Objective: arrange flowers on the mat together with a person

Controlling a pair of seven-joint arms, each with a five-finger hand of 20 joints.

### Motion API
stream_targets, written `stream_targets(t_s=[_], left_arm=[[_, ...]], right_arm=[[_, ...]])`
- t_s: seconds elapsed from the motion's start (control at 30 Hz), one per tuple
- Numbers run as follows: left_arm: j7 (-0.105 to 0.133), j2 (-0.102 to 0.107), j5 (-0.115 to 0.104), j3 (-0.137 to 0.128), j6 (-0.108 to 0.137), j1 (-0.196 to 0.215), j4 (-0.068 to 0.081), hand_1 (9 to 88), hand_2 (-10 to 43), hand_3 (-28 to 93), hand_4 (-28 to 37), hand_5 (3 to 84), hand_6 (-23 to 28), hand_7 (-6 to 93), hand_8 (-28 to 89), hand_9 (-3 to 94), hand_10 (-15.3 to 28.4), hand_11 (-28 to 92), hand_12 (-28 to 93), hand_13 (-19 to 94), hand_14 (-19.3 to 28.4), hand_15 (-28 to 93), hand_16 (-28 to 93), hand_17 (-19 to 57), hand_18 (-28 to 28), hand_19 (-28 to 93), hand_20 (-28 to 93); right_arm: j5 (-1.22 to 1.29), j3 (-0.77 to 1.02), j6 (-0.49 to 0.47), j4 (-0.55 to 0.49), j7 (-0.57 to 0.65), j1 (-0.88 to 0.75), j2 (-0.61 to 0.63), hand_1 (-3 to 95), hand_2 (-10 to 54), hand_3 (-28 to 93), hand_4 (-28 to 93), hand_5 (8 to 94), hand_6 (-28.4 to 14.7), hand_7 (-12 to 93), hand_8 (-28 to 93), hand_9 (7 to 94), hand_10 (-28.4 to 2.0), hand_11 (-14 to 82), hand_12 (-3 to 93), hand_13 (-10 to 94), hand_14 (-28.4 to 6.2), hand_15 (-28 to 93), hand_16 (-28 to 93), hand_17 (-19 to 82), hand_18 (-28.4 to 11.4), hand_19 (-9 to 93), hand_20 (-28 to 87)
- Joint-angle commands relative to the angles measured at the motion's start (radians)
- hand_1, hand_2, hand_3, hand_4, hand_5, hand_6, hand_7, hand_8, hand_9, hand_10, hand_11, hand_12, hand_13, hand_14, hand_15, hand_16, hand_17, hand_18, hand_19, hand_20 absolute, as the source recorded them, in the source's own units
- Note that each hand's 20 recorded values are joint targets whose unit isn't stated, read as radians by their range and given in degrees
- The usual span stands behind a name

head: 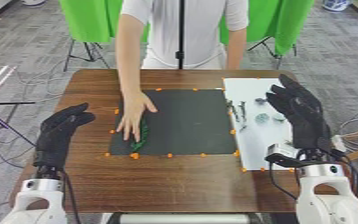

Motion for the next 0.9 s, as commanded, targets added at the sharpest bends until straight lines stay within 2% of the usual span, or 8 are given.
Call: stream_targets(t_s=[0.03, 0.53, 0.57, 0.8, 0.9], left_arm=[[-0.01, -0.007, -0.005, 0.0, -0.01, 0.006, 0.007, 31.7, -7.6, 65, -14.9, 51.5, 4.4, 20.4, -6, 50.8, 13.1, 27, 18, 40, 17.9, 31, 4, 3.3, 16.3, 11, 20], [-0.012, -0.005, -0.005, 0.005, -0.012, -0.001, 0.011, 31.7, -7.6, 65, -14.9, 51.6, 4.6, 20.1, -6, 50.7, 13.1, 27, 19, 40, 17.9, 31, 4, 3.3, 16.4, 11, 20], [-0.011, -0.008, -0.005, 0.003, -0.011, 0.003, 0.008, 31.7, -7.6, 65, -14.9, 51.6, 4.6, 20.1, -6, 50.8, 13.2, 27, 19, 40, 17.9, 31, 4, 3.3, 16.4, 11, 20], [-0.014, -0.009, -0.006, 0.006, -0.014, -0.003, 0.017, 31.7, -7.5, 65, -14.9, 51.5, 4.5, 20.1, -6, 50.7, 13.1, 27, 19, 40, 17.9, 31, 4, 3.3, 16.4, 11, 20], [-0.017, -0.011, -0.003, 0.003, -0.017, 0.0, 0.016, 31.7, -7.6, 65, -14.8, 51.5, 4.5, 20.1, -6, 50.7, 13.1, 27, 18, 40, 18.0, 31, 4, 3.4, 16.3, 11, 20]], right_arm=[[-0.007, -0.002, -0.006, -0.003, -0.008, -0.008, -0.005, 16.6, -9.3, 74, -15, 37.4, -1.2, 12, -7, 42.4, -14.6, 4.9, 17.1, 36, -15.3, 11, 24, 18, -16.0, 8, 25], [-0.006, -0.001, -0.004, -0.006, -0.007, -0.012, -0.005, 16.5, -9.2, 74, -15, 37.4, -1.2, 12, -7, 42.3, -14.5, 5.0, 17.1, 36, -15.3, 11, 24, 18, -16.0, 8, 25], [-0.004, -0.003, -0.006, -0.002, -0.006, -0.007, -0.004, 16.5, -9.2, 74, -15, 37.4, -1.2, 12, -7, 42.4, -14.6, 4.9, 17.1, 36, -15.3, 11, 24, 18, -16.0, 8, 25], [-0.005, -0.004, -0.001, -0.002, -0.006, -0.006, -0.004, 16.4, -9.2, 74, -15, 37.4, -1.2, 12, -8, 42.3, -14.6, 4.9, 17.1, 36, -15.4, 10, 24, 18, -16.1, 8, 25], [-0.005, -0.005, -0.001, -0.001, -0.005, -0.004, -0.002, 16.5, -9.1, 74, -15, 37.4, -1.2, 12, -8, 42.4, -14.6, 5.0, 17.1, 36, -15.4, 11, 24, 18, -16.0, 8, 25]])
